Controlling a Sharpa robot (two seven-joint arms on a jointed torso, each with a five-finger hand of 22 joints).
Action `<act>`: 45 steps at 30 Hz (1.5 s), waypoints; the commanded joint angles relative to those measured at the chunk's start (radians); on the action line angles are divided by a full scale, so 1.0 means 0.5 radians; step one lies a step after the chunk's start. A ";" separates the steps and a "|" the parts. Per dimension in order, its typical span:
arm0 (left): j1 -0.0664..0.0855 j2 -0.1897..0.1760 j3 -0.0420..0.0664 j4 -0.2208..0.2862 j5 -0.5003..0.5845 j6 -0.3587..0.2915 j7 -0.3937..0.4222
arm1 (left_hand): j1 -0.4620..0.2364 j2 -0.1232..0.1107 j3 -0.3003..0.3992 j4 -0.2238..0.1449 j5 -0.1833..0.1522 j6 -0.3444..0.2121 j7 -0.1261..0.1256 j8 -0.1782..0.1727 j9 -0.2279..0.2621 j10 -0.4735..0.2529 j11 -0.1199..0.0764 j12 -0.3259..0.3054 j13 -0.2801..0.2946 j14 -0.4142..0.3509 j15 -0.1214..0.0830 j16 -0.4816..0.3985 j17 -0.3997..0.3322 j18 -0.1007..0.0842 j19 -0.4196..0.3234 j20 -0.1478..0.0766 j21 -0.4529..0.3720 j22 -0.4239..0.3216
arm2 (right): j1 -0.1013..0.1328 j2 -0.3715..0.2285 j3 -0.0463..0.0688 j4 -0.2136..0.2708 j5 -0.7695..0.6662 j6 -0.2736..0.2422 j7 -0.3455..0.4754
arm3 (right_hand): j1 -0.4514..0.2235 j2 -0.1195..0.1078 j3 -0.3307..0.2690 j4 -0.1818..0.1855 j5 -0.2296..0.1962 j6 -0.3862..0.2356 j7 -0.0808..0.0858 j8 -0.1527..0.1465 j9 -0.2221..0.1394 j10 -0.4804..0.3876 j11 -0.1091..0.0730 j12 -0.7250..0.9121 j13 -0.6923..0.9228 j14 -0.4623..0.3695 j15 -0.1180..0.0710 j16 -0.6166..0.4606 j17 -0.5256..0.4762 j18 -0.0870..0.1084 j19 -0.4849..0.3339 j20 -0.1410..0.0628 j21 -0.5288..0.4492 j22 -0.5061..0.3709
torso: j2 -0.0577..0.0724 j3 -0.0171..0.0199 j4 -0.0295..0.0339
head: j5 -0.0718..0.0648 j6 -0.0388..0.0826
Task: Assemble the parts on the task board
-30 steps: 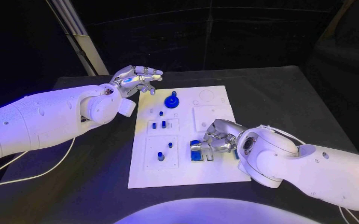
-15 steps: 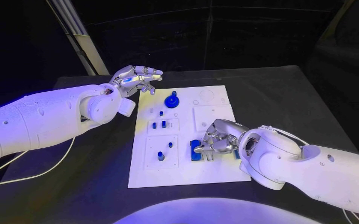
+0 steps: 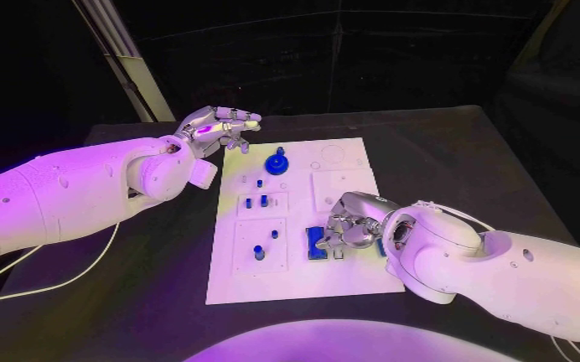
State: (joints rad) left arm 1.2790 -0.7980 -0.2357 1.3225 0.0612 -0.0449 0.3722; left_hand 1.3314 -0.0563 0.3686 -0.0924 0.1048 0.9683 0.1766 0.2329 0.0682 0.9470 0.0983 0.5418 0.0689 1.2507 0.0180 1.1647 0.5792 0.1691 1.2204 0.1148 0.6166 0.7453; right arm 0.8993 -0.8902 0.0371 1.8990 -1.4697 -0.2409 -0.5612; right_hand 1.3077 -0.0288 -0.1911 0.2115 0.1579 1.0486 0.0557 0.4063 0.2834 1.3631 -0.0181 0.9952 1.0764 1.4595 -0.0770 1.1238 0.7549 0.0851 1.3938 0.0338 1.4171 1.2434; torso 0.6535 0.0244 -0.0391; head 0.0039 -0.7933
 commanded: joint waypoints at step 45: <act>-0.001 -0.010 -0.001 -0.013 0.007 0.020 0.008 | 0.013 0.006 0.013 -0.003 0.011 -0.011 0.003 0.009 -0.002 -0.010 0.009 0.014 -0.003 -0.017 -0.003 -0.006 -0.002 0.028 -0.013 0.001 -0.014 -0.003 | 0.003 -0.585 0.001 0.163 -0.236 -0.012 0.041 | 0.015 0.072 -0.148 0.115 0.193 -0.053 0.050 -0.168 -0.072 -0.007 0.038 -0.070 -0.034 0.000 0.019 -0.025 -0.030 -0.027 0.000 0.023 0.000 -0.009 | -0.027 0.0111 -0.057 | -0.054 0.004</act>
State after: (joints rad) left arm 1.2777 -0.8032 -0.2362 1.3163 0.0612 -0.0447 0.3704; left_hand 1.3314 -0.0563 0.3686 -0.0924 0.1048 0.9683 0.1766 0.2329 0.0682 0.9470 0.0983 0.5460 0.0691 1.2507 0.0180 1.1647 0.5794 0.1691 1.2204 0.1148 0.6129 0.7448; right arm 0.8998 -1.1819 0.0375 1.9772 -1.5294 -0.2753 -0.5268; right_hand 1.3224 0.0095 -0.2660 0.2621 0.2505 1.0161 0.0813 0.3214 0.2471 1.3563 0.0036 0.9555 1.0584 1.4543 -0.0642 1.1093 0.7415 0.0851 1.3890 0.0464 1.4133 1.2375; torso 0.6405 0.0295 -0.0658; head -0.0235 -0.7921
